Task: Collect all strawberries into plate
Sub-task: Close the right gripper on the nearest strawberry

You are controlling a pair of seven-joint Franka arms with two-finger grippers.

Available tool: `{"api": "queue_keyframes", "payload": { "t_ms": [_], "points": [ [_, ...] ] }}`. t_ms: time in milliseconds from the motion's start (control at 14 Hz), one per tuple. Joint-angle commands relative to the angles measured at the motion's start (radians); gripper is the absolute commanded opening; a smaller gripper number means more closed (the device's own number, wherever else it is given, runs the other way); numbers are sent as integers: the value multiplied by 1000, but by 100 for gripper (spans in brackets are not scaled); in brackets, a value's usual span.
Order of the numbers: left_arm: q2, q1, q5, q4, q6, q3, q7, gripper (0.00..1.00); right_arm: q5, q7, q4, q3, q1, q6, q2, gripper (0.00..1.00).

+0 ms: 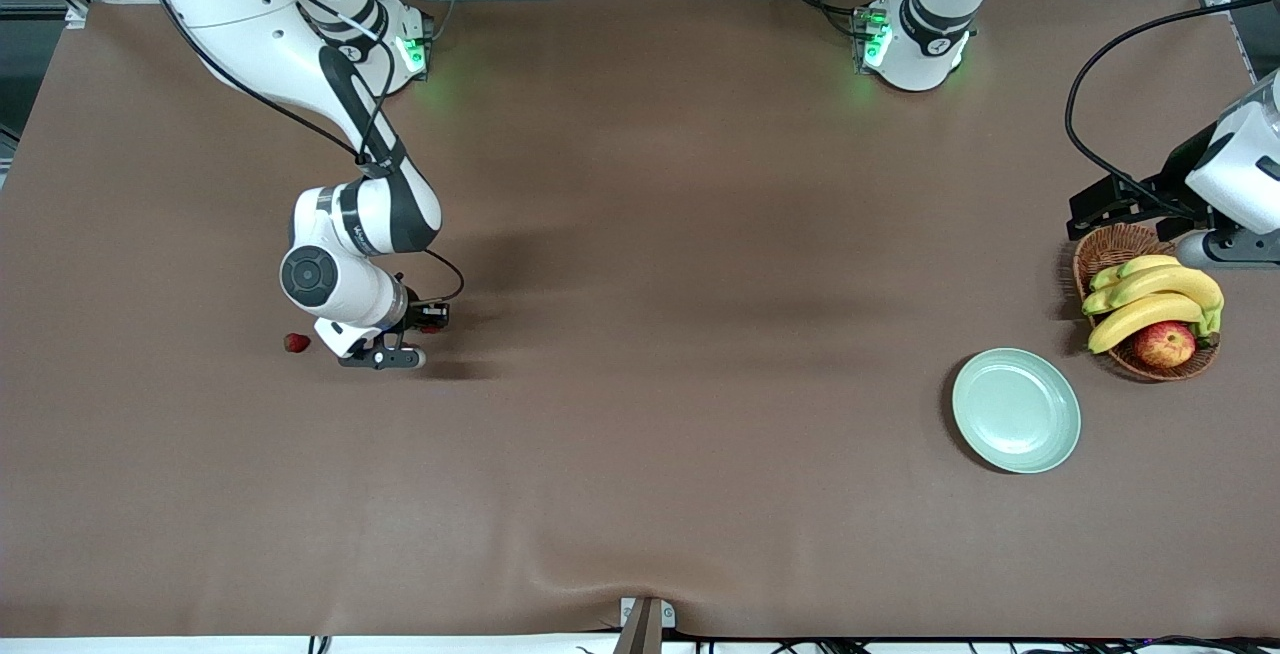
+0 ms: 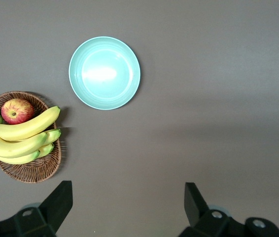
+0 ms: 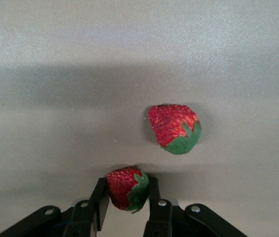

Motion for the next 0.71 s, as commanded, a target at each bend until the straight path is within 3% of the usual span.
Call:
{"api": "queue_keyframes", "payload": {
  "t_ms": [0, 357, 643],
  "points": [
    [-1, 3, -5, 3, -6, -7, -19, 100, -17, 10, 17, 2, -7, -5, 7, 2],
    [-1, 3, -5, 4, -6, -5, -17, 100, -22, -5, 48, 8, 21, -80, -80, 0],
    [1, 1, -7, 4, -6, -5, -17, 100, -11, 21, 211, 9, 151, -190, -83, 0]
  ]
}}
